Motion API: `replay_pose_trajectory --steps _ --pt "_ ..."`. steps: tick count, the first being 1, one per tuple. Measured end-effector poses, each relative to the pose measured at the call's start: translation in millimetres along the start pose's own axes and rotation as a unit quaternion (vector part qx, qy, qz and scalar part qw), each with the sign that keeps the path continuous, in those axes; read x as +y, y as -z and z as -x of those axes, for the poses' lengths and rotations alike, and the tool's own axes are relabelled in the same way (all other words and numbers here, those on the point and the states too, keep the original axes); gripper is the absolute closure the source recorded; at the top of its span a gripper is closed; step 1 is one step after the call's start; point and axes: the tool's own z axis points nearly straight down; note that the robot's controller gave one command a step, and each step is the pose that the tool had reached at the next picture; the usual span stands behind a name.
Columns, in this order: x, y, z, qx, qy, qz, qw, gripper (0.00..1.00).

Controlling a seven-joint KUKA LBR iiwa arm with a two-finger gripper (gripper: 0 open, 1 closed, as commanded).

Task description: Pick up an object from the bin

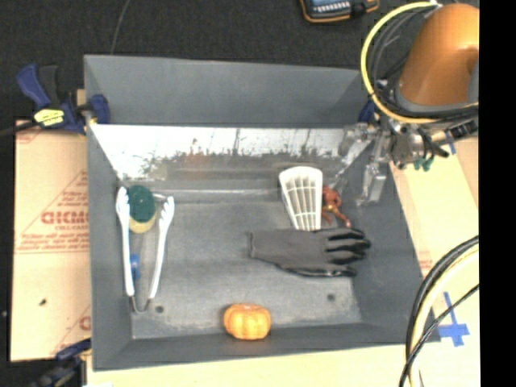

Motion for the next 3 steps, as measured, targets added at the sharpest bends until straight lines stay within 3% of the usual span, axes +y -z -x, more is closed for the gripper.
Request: replay_pose_trajectory --steps 1,2,3 --pt "0.0 0.0 0.0 0.0 0.0 0.0 1.0 0.0" --pt "4.5 89.3 5.9 -0.0049 0.237 -0.002 0.9716 0.0" --pt "2.7 29.8 2.4 -0.0027 0.019 0.0 0.9998 0.0"
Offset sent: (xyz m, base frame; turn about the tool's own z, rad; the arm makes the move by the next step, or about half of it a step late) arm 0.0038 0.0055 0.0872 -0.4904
